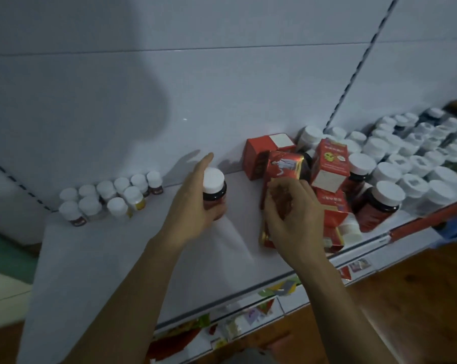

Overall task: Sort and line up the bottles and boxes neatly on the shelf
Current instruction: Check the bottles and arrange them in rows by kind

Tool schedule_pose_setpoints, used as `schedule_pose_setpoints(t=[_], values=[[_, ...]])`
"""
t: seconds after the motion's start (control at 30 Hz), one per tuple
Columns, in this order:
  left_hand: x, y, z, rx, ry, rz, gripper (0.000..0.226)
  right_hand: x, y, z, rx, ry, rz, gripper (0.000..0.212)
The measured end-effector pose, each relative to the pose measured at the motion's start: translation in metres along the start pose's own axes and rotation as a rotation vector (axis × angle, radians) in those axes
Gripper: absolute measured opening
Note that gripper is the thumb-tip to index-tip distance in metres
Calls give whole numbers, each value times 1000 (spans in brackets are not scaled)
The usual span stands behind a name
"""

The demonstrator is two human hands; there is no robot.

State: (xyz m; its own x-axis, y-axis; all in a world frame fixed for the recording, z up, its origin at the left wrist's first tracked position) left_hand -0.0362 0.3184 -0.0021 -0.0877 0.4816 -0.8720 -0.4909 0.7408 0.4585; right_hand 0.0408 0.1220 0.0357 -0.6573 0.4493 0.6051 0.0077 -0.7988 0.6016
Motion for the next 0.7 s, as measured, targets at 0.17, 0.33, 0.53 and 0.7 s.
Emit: schedule_pose_setpoints(t=[0.17, 0.33, 0.53, 0.7], values=[[28, 48, -58, -97, 167, 135, 86, 50, -44, 6, 98, 126, 150, 22], [53, 109, -87, -422, 206, 357, 20, 103, -99, 2, 168, 244, 302, 17], [79, 128, -68, -418, 156, 569, 36, 108, -210, -3, 450, 174, 242, 23], [88, 135, -63, -442, 69, 694, 26, 100, -231, -11, 410, 161, 308, 25]])
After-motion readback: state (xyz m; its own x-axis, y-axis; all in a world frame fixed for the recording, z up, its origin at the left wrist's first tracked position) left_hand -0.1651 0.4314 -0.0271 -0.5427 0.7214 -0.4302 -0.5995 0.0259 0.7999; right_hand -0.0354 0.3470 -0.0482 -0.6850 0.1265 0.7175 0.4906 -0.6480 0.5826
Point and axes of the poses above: each hand's wrist, its own z-axis towards the middle knuckle, its own y-axis out of the back of the hand, x = y × z, the point moved 2 cm from there along z, towards the middle knuckle, and after that the axes turned 3 degrees about -z, right-handed, at the moved point
